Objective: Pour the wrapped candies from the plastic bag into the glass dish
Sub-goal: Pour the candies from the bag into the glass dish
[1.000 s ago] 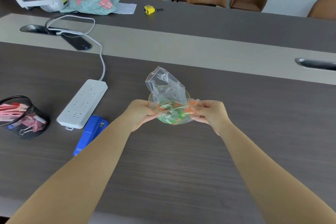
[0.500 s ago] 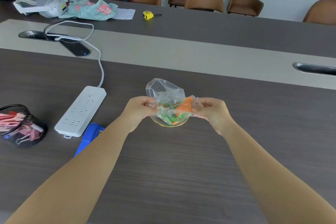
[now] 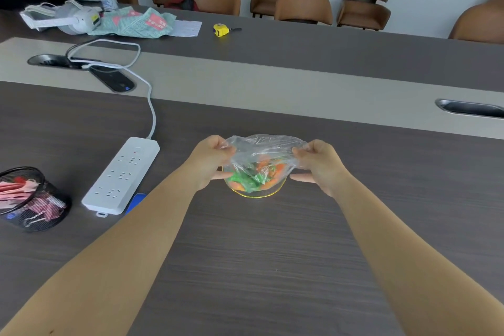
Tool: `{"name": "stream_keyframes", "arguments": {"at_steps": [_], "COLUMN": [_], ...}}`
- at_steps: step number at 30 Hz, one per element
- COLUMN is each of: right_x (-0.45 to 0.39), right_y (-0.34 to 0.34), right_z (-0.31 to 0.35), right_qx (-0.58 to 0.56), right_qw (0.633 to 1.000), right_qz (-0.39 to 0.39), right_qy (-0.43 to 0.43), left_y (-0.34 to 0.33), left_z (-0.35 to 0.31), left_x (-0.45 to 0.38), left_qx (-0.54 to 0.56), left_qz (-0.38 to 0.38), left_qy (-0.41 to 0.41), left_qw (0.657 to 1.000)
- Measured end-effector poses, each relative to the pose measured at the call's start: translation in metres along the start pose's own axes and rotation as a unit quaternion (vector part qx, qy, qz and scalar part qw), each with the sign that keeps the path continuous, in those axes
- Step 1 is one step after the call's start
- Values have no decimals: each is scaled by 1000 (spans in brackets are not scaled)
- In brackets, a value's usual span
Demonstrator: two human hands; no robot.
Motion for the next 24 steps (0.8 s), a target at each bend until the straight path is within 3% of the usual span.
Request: {"name": "stream_keyframes", "arguments": {"at_steps": [4, 12, 18, 24], "right_x": [-1, 3, 4, -3], "right_y": [4, 13, 9, 6], "right_z": [10, 23, 43, 49], "right_qx": [-37, 14, 38, 108], "right_qw": [998, 992, 984, 984], "right_qz": [-21, -81, -80, -78], "right_qy": [39, 91, 154, 122], "left_y": [-1, -2, 3, 9], "left_z": [-5, -6, -10, -22], "left_x": [-6, -16, -17, -15], "left_qx": [58, 89, 99, 85], "left_qz": [-7, 4, -7, -31], "left_qy": [-14, -37, -62, -84], "left_qw": [998, 995, 993, 992]}}
Point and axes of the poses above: each hand's wrist, its own x-axis away from the middle knuckle, its own y-axis out of the back of the hand, z = x × y, the point moved 6 cm from there along -x, towards the middle knuckle, and after that the axes turned 15 degrees about z, right-handed, at the moved point
